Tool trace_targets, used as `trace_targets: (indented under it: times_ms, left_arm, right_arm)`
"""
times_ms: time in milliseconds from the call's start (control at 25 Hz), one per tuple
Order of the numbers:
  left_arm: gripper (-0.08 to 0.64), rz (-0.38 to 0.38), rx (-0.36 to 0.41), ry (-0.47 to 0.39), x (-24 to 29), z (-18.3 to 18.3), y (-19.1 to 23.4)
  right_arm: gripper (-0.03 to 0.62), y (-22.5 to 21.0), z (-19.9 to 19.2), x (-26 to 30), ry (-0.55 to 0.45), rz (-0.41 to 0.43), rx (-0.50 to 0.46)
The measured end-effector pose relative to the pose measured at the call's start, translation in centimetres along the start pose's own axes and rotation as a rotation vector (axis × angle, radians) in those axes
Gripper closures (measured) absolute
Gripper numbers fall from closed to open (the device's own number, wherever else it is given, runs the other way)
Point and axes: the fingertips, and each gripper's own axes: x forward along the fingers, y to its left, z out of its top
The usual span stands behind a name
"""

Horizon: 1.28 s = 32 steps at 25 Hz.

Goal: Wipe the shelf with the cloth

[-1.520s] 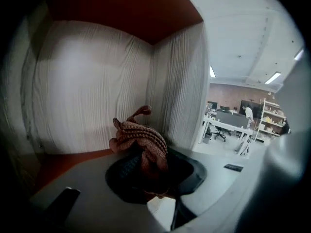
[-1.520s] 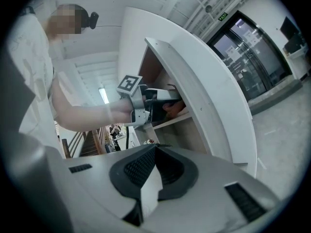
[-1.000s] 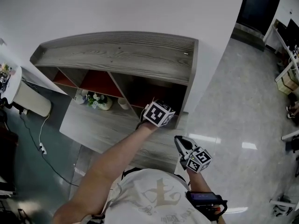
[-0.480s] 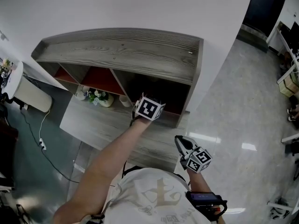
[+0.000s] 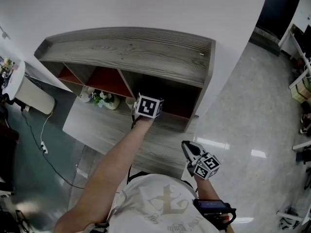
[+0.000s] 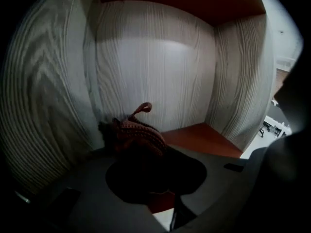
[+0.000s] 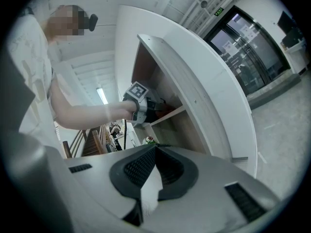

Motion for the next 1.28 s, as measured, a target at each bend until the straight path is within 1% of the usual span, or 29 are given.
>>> trace_targets:
  times_ms: [200,280,480,760,880,1000,1120,1280]
  left_arm:
    - [0.466,0.021,-0.052,-0.011,-1.0,-0.7,0.7]
    - [0.466,0.030,-0.059,-0.013,-1.6,-1.2,0.8]
    - [0.466,0.012,-0.072,-0.033,-3.3,-2.6,0.5]
    - [0.466,-0.095,-0.114,-0.162,-6.8,-5.1,-0.8]
    - [0.466,-0.116,-0.120,-0.240,-8.6,-6.4,-0.8]
    - [0.466,-0.128,-0.146,-0.309,-10.4,-7.7,-0.6]
    - [0.466,-0.134,-0.162,-0.345,-11.9,-9.1,-0.1]
    - [0.466,-0.162,-0.180,-0.358,-13.3,-10.9,0.9]
  right_arm:
    - [0.588,0.5,-0.1,0.5,0.003,0.009,-0.005]
    - [0.588,0.7,0.0,0.6,0.002,0.014,-0.007]
    - [0.588,1.6,-0.2,0.6,0.003,0.024,-0.012]
    - [0.588,3.0,-0.8,0.7,0.014,0.047,-0.014]
    - [0.588,3.7,-1.0,1.2,0.023,0.061,-0.018]
    - [0.588,4.4,-1.1,1.8,0.035,0.075,-0.026]
    - [0.588,5.2,-0.9,2.9,0.040,0.088,-0.036]
    - [0.588,6.2,-0.7,4.6,0.041,0.091,-0.044]
